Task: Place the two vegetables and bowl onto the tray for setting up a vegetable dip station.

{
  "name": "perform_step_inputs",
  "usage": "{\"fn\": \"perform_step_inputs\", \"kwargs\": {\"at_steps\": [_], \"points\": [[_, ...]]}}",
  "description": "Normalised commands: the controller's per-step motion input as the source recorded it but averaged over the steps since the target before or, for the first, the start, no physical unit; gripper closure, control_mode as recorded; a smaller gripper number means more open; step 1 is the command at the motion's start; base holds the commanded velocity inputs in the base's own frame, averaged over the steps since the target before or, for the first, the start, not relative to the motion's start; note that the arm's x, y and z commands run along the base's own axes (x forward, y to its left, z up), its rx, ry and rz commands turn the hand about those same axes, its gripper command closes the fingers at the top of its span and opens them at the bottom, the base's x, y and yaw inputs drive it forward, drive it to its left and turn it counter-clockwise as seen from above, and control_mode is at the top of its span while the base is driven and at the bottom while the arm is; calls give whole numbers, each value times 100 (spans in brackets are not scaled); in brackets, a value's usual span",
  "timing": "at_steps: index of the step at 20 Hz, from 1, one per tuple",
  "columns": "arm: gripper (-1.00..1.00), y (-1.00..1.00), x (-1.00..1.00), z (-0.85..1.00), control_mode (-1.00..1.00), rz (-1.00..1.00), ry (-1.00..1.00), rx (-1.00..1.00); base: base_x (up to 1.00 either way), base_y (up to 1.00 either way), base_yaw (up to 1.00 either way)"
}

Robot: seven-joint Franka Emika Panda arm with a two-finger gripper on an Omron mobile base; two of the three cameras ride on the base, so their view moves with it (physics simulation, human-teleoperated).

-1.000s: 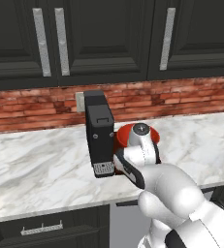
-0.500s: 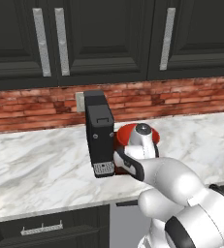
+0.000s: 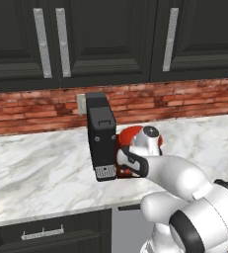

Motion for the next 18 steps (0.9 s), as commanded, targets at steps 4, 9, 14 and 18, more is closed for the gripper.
{"fn": "perform_step_inputs", "kwargs": {"at_steps": [4, 9, 14, 18], "points": [[-100, 0, 0, -4, -100, 8, -4, 4, 0, 0, 0], [-100, 13, -12, 42, -100, 2, 3, -3, 0, 0, 0], [-100, 24, -38, 36, -100, 0, 8, 0, 0, 0, 0], [-100, 5, -48, 37, -100, 0, 18, 0, 0, 0, 0]]}}
